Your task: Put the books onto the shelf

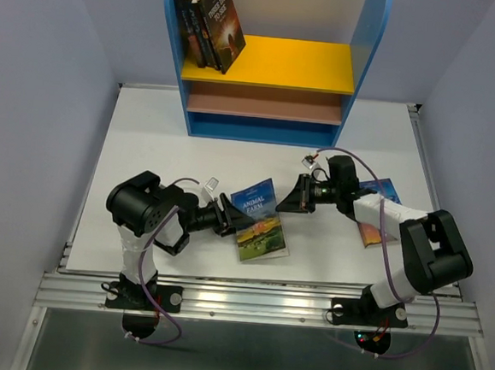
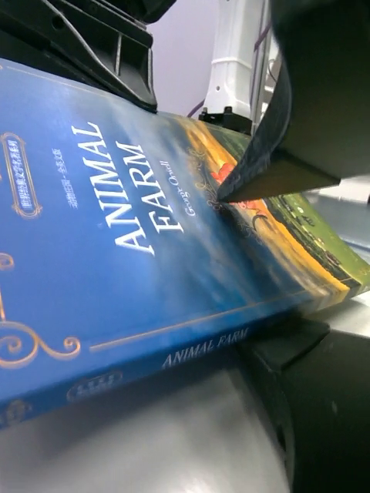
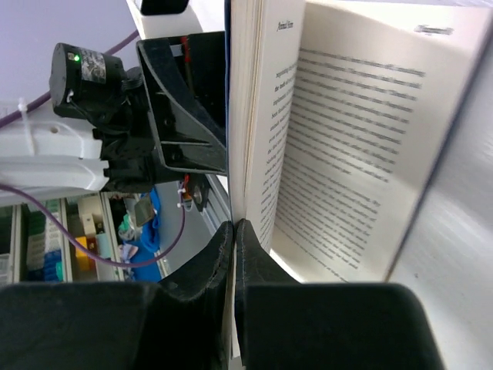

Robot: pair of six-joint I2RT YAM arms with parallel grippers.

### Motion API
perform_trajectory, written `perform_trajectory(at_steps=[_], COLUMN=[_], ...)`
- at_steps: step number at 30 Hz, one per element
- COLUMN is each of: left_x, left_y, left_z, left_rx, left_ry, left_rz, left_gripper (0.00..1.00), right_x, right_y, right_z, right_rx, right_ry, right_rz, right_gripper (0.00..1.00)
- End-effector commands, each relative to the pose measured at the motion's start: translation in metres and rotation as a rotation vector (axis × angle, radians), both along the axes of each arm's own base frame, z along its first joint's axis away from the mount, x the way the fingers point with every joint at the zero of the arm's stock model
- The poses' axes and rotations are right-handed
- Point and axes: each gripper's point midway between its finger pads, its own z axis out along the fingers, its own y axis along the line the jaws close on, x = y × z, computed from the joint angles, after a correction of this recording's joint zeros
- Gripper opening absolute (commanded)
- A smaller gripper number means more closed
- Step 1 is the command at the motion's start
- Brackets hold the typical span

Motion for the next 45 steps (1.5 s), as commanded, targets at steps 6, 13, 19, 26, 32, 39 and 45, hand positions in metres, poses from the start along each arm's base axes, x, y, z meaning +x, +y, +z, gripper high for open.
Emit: perform_trajectory(at_steps=[6, 13, 19, 26, 32, 39, 45], left_x=[-0.002, -0.001, -0.006, 0.0, 0.034, 0.037, 0.072], left_y=[-0.001, -0.001, 0.001, -0.01, -0.031, -0.016, 0.011], left_z=[0.098, 0.114, 0.133, 0.139, 0.149, 0.255, 0.338], left_rx=[-0.226, -0.251, -0.28, -0.234, 0.157, 0.199, 0.332], left_ry=[-0.523, -0.569, -0.627, -0.622, -0.719, -0.975, -1.2], left_rz=[-0.008, 0.0, -0.004, -0.031, 0.038, 0.141, 0.379], left_gripper=[0.33, 0.0, 0.0, 0.0, 0.0, 0.0, 0.0], right_x=[0.014, 0.011, 0.021, 0.076, 0.089, 0.085, 0.078], right_y=[0.002, -0.001, -0.012, -0.066, -0.118, -0.153, -0.181], right_z=[-0.012, -0.031, -0.039, -0.005, 0.05, 0.09, 0.111], right_rx=[0.002, -0.027, -0.149, -0.445, -0.556, -0.602, -0.651], right_ry=[0.0, 0.039, -0.027, -0.261, -0.44, -0.57, -0.646], right_rz=[-0.009, -0.014, -0.063, -0.387, -0.662, -0.824, -0.945], right_gripper=[0.01, 0.01, 0.71, 1.0, 1.0, 1.0, 1.0])
